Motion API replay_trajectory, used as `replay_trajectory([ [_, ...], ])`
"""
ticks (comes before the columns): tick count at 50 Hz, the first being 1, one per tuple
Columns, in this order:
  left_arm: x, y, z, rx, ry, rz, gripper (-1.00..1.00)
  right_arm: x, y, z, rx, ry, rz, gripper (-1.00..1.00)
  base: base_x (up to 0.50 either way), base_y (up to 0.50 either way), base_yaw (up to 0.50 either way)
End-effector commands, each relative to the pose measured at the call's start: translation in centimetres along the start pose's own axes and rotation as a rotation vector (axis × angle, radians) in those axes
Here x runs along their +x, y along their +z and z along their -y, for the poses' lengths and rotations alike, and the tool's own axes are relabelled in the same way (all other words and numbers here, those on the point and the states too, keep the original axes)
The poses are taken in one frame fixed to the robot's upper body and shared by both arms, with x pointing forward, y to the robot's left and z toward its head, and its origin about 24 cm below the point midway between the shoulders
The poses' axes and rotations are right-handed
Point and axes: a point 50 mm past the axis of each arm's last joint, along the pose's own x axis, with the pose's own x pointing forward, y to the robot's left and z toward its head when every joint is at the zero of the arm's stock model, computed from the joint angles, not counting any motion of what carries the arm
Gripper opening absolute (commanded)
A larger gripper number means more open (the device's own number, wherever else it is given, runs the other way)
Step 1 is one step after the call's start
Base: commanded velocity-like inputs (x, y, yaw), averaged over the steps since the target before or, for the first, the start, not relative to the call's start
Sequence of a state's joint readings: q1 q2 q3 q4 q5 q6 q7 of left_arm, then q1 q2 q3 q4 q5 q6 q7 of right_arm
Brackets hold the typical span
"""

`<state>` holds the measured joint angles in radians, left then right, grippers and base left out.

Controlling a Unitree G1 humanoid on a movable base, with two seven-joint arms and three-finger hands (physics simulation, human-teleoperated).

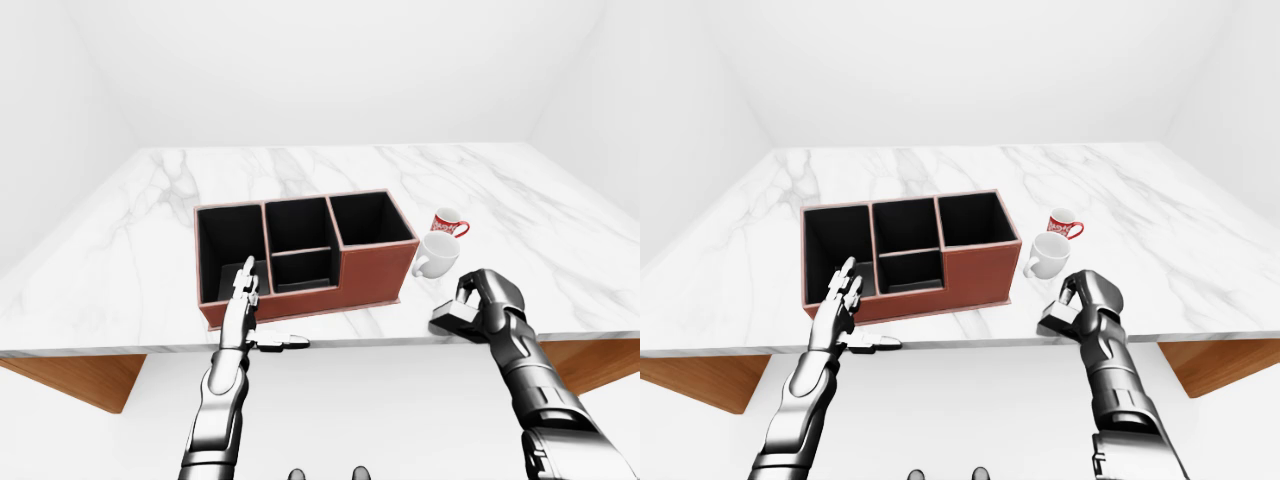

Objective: Pick up the book and place it in the right compartment of the caddy.

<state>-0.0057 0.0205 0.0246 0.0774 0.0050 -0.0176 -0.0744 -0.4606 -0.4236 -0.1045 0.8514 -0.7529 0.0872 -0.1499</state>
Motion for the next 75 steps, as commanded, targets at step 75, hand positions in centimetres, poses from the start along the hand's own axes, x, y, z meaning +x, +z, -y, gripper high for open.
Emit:
replay_trajectory([
  [75, -0.1, 0.1, 0.1, 0.009, -0.005, 0.006, 1.0, -17.8, 15.6, 18.6, -0.369, -0.654, 0.533, -1.0, 0.0, 0.0, 0.0],
])
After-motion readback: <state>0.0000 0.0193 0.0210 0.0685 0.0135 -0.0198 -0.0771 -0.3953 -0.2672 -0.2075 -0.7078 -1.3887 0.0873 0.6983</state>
